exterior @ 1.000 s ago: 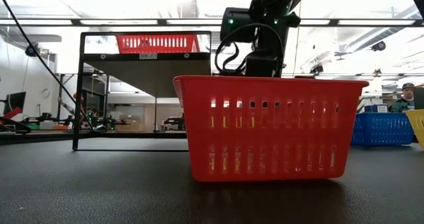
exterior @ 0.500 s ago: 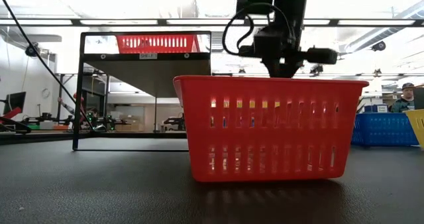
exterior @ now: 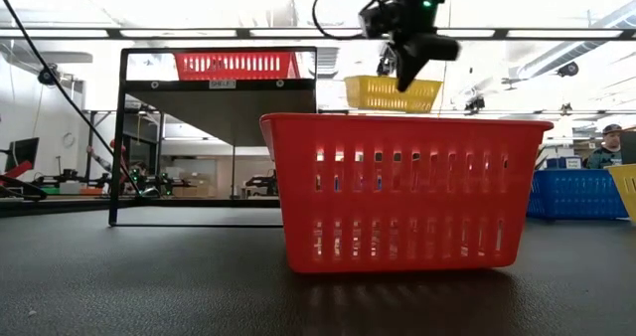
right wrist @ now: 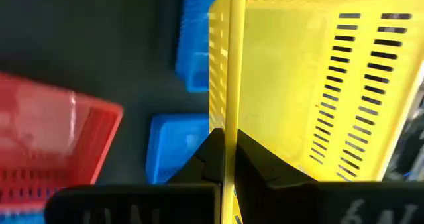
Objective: Stack baskets on shelf by color
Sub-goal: Put the middle yellow bin on the shelf
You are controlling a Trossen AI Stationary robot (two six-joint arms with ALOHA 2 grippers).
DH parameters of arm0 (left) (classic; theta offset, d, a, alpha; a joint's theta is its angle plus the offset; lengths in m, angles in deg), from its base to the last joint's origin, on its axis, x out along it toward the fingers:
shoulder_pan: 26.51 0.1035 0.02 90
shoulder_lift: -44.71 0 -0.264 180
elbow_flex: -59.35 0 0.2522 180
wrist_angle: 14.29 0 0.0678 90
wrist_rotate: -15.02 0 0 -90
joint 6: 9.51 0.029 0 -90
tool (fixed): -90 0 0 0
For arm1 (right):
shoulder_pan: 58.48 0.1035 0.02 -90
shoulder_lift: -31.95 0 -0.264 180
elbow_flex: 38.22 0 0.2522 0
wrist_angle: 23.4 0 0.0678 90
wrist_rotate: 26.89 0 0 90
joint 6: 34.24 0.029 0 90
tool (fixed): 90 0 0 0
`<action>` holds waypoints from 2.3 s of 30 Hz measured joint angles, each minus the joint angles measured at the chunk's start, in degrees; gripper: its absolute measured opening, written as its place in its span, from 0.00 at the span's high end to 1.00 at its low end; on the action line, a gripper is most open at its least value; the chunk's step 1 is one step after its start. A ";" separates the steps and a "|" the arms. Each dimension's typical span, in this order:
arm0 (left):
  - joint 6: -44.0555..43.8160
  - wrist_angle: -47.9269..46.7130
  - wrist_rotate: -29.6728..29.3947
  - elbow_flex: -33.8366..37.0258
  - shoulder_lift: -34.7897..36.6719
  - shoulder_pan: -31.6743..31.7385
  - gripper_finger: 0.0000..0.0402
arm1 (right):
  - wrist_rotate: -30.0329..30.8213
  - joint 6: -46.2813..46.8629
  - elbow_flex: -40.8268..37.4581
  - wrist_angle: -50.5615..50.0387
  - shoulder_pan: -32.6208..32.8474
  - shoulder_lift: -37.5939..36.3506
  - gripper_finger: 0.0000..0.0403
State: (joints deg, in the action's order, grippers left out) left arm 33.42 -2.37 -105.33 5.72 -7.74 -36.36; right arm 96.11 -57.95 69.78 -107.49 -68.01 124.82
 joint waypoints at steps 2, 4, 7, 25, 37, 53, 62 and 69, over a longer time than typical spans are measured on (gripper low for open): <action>0.00 -0.10 -2.52 0.00 0.04 0.03 0.83 | -0.92 2.37 3.36 0.15 -1.72 1.19 0.98; 0.00 -0.03 -6.77 0.00 0.16 0.04 0.83 | -2.53 3.83 6.86 0.44 -3.55 2.49 0.98; -0.13 0.10 -13.73 0.00 0.44 0.10 0.83 | -4.64 3.68 11.59 2.49 -5.98 4.79 0.98; -0.53 -0.22 -18.55 0.00 0.70 0.09 0.83 | -22.06 -3.19 33.38 16.28 -11.01 24.32 0.98; -2.05 0.04 -21.56 1.23 3.09 0.00 0.83 | -21.95 -7.38 40.14 15.61 -11.05 31.03 0.91; -2.05 0.00 -21.55 2.32 4.72 0.00 0.83 | -20.37 -6.04 40.78 17.27 -11.14 29.16 0.70; -2.03 0.01 -21.55 2.37 4.81 0.00 0.83 | -20.40 -4.66 40.78 16.66 -10.85 25.96 0.66; -2.03 -0.04 -21.53 2.45 4.81 0.00 0.83 | -19.96 -6.38 40.76 11.56 -11.22 21.42 0.69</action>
State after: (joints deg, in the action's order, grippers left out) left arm 31.39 -2.41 -126.86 8.16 -2.93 -36.36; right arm 76.15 -64.33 110.54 -95.92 -79.23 146.24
